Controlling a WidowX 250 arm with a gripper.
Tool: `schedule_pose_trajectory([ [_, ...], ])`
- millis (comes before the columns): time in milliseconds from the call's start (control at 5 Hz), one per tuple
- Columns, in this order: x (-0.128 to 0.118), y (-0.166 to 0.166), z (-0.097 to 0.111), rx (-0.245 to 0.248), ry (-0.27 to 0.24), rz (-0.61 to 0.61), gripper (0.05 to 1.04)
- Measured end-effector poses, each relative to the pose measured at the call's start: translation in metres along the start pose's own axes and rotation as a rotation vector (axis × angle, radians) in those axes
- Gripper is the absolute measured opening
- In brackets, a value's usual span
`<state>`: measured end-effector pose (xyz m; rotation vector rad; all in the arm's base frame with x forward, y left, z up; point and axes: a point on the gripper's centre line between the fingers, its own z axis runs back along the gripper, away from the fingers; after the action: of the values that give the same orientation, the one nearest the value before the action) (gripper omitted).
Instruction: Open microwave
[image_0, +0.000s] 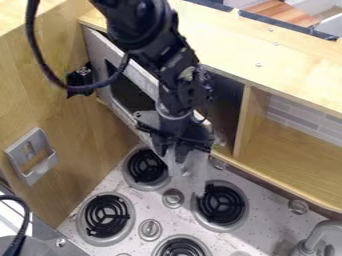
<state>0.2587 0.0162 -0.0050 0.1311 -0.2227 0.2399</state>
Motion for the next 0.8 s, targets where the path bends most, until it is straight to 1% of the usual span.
schedule_pose_trajectory([
  [200,0.0,0.0027,-0.0005,-0.005,0.008,0.055,0.699],
  [400,0.0036,0.0029,0.0004,-0.01,0.003,0.065,0.951],
  [600,0.0066,0.0025,0.002,-0.01,0.002,0.072,1.0],
  [800,0.0031,0.0046,0.0037,0.01,0.047,0.089,1.0],
])
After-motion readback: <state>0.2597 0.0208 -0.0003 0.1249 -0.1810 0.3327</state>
